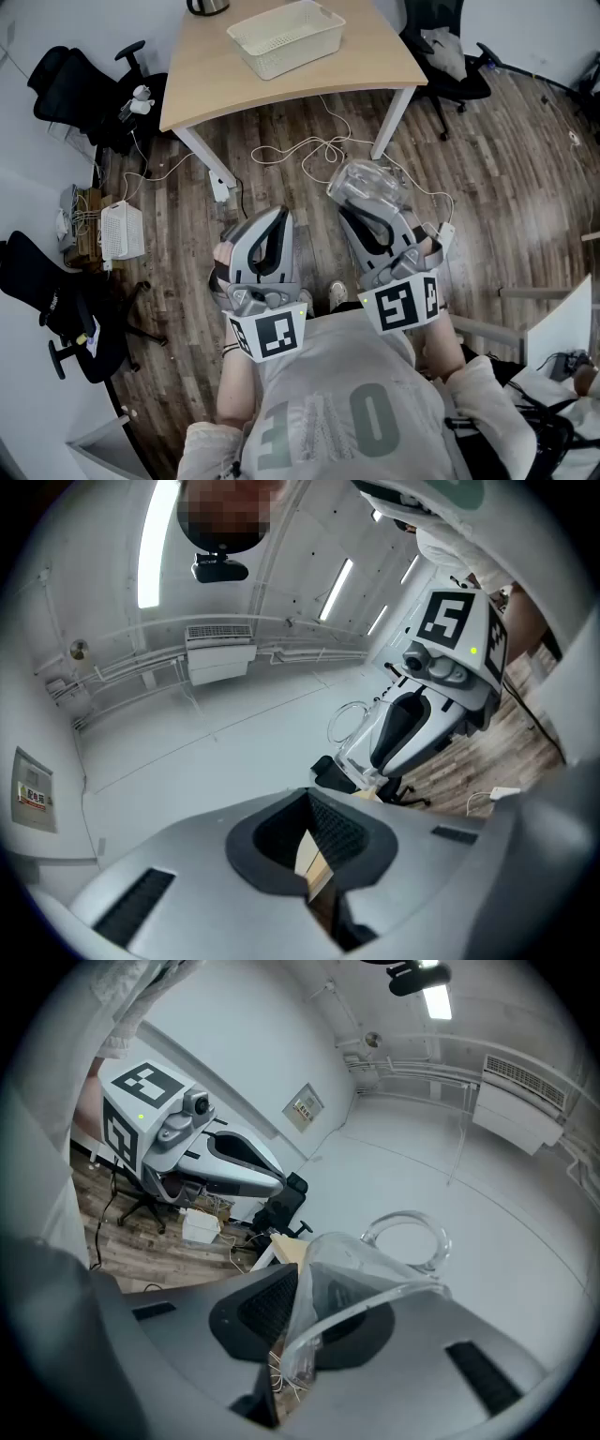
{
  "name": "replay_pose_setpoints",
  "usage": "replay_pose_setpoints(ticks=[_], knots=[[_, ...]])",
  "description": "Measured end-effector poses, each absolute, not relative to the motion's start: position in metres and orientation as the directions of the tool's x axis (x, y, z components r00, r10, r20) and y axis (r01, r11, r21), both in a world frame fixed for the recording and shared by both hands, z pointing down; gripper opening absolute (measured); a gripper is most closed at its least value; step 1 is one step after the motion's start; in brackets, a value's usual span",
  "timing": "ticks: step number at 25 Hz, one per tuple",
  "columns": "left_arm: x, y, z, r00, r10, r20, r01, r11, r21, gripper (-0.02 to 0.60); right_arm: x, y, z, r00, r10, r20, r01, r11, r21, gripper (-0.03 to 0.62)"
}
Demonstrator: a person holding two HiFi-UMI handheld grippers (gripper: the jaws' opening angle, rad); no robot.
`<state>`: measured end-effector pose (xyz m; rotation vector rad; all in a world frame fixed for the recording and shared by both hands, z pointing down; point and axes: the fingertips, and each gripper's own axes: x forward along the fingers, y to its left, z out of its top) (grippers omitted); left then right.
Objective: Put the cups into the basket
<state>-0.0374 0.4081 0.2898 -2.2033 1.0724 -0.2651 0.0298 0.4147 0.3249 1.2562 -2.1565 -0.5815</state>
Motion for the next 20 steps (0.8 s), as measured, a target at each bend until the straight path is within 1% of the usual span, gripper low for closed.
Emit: replay_pose_setpoints(ticks=[20], knots=[[0.013, 0.368, 0.305, 0.650, -0.757, -0.071, -0.606, -0.459, -0.650, 0.006, 0.073, 0.379, 0.337, -0.428, -0.867, 0.256, -0.640, 0.490, 0.592, 0.041]])
